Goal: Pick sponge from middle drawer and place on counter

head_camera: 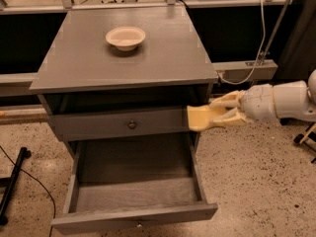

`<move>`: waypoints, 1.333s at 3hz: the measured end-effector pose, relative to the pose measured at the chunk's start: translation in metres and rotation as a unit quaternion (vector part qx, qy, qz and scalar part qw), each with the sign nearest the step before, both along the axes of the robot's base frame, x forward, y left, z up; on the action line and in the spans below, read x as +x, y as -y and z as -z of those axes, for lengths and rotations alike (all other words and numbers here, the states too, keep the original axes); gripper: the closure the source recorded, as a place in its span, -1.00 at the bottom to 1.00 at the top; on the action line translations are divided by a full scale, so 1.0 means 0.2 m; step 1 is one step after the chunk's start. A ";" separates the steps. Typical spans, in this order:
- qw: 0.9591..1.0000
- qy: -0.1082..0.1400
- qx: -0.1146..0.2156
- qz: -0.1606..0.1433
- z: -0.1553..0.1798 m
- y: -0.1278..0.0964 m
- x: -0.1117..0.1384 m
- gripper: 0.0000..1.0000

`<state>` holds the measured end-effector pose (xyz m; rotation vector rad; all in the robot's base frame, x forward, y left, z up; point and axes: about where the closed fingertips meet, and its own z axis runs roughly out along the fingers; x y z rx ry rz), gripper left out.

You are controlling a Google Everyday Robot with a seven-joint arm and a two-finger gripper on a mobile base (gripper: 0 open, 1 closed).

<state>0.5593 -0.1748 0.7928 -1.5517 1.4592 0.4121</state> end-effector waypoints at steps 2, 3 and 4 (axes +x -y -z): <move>0.999 0.013 -0.028 0.009 -0.36 0.03 0.04 1.00; 0.999 0.018 -0.038 0.011 -0.49 0.04 0.05 1.00; 0.999 0.017 -0.038 0.009 -0.48 0.02 0.05 1.00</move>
Offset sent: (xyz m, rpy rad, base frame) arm 0.0097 -0.0139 0.1050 -0.0820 -0.0403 -0.0343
